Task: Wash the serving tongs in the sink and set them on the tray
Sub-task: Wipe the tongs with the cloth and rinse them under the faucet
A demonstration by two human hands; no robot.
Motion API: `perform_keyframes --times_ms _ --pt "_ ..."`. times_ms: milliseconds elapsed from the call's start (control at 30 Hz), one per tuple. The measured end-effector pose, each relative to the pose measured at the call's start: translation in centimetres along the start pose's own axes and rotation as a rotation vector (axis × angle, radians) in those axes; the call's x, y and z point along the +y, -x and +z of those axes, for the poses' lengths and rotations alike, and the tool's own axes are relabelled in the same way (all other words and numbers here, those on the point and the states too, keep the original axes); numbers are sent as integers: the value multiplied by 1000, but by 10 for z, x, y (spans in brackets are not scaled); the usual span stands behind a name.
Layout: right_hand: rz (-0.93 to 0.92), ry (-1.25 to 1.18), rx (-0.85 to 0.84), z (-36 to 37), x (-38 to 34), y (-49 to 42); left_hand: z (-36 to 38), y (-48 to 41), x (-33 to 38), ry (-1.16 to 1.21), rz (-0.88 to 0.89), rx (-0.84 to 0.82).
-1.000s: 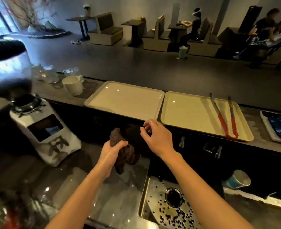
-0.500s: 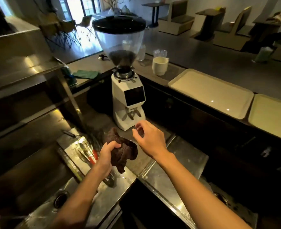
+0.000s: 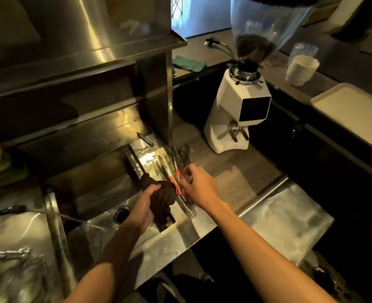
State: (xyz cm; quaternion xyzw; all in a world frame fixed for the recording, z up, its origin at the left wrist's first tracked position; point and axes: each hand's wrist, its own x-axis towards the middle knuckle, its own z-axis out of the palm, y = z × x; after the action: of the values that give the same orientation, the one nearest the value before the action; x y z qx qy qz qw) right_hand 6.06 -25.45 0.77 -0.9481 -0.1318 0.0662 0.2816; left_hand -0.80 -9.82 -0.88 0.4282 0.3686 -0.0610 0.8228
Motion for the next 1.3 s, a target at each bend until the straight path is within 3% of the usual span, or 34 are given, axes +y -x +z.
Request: perform_keyframes --times_ms 133,233,333,400,500,700,833,1133,1300 --pt "72 71 -73 24 14 -18 -8 -21 -3 47 -27 123" --pt "132 98 -144 41 31 -41 -6 -30 0 10 -90 132" --pt "196 128 -216 52 43 -66 -8 -32 -4 -57 6 85" --pt "129 116 -211 59 46 -74 -7 -30 -3 -71 17 40" --pt "2 120 -249 71 45 -91 -1 -43 1 -58 19 105" --pt "-41 386 -338 94 42 -122 4 -57 5 33 -70 223" --pt "-92 430 -361 95 44 -130 -6 -58 5 121 -64 224" --pt "-46 44 -238 77 48 -133 -11 -60 6 159 -11 158" --pt "-209 -192 -243 80 46 -124 -29 -61 8 223 -11 164"
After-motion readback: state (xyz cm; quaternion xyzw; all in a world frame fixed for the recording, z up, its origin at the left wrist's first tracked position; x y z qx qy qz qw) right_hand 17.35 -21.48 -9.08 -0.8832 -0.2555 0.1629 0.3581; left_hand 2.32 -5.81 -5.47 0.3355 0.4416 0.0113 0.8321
